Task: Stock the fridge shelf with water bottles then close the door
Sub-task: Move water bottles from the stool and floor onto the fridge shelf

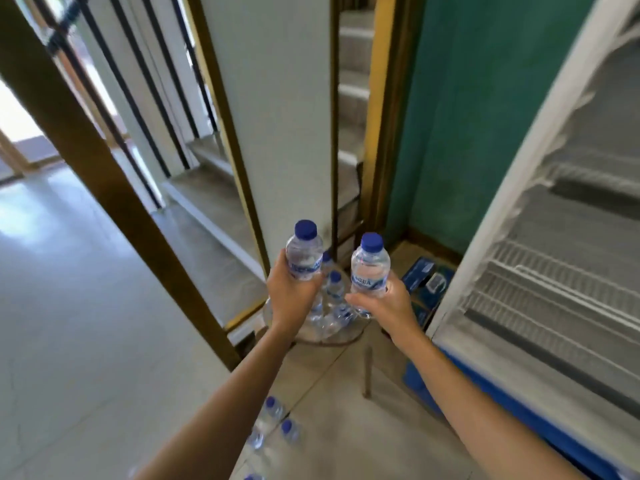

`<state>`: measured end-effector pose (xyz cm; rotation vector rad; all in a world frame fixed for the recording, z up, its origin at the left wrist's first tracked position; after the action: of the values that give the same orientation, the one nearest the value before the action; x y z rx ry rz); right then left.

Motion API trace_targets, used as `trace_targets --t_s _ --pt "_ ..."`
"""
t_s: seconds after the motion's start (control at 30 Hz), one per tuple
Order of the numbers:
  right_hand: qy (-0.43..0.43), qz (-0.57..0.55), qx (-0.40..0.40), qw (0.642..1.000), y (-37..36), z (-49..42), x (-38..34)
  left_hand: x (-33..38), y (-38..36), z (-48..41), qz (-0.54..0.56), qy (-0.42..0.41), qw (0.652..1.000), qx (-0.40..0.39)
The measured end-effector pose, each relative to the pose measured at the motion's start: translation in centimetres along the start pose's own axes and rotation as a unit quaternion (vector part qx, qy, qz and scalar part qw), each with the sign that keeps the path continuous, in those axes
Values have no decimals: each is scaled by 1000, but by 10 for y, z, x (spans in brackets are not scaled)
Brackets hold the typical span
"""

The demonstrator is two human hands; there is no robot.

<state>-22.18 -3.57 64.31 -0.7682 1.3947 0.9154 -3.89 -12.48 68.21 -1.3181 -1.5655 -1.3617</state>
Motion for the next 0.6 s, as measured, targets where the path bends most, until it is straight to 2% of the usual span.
trace_targets --t_s 0.3,0.47,0.6 --pt "106 -7 110 988 149 21 -192 244 -99 -50 43 -162 984 -55" --pt "130 11 195 972 250 39 -256 358 -169 -43 63 -237 964 -101" --pt "154 15 256 954 334 49 -300 427 -233 -33 90 -267 947 -154"
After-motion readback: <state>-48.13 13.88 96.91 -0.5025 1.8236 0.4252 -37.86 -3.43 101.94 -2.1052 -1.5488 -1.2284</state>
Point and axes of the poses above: each hand's wrist, its own z-axis away from the middle knuckle, its own y-axis out of the back of the hand, x = y × z, the point moved 10 cm from there along -z, towards the middle knuckle
